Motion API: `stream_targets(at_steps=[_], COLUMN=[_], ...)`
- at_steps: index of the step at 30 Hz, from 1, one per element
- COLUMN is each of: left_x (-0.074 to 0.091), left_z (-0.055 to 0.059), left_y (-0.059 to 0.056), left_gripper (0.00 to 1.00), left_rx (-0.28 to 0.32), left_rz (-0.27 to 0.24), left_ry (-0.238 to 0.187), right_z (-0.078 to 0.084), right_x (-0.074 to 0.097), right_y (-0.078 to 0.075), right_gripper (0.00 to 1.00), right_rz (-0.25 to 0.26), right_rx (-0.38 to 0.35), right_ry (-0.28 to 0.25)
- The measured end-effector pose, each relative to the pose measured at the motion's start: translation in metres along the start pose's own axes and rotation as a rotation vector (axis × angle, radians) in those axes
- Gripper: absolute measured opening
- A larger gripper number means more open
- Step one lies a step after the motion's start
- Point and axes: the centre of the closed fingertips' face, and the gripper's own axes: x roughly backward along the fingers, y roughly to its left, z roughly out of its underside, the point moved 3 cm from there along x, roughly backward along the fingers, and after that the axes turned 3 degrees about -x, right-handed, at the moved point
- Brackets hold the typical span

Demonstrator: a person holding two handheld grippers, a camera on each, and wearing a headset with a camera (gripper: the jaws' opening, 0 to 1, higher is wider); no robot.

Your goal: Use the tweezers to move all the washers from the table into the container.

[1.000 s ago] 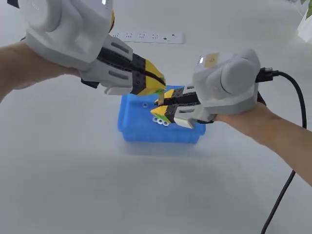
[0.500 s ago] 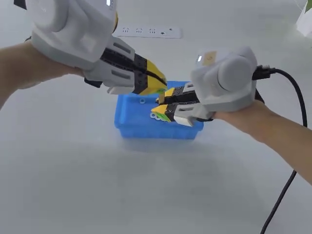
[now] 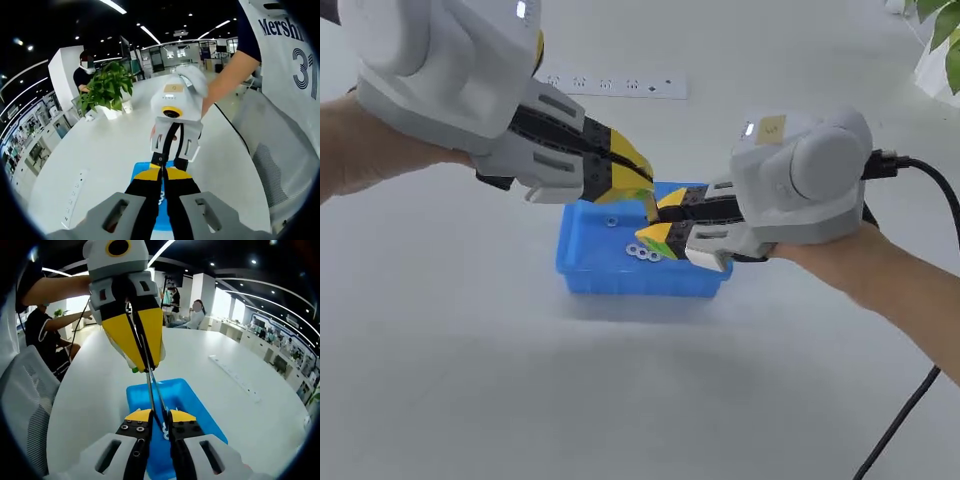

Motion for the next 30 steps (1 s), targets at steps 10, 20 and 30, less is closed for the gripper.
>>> stream_targets(at_steps=[10,20,30], left_x=[0.018,0.015,-0.012], left_z=[-0.012,0.005,0.052], left_y=[-0.024,-0.066,-0.103], left_gripper=[0.06,0.06,0.05], left_rx=[-0.032,0.042,-0.002], left_rz=[-0.002,0.006,0.030], left_ry=[-0.014,-0.006,0.159], right_z=[-0.013,0.008,0.053], right_x=[0.032,0.037,0.021], right_y=[0.032,0.060,0.076], right_gripper=[0.13,0.12,0.10], right_rz=[-0.005,-0.047,-0.114], right_rx=[0.077,0.117,0.150], right_ry=[0.009,0.108,0.292])
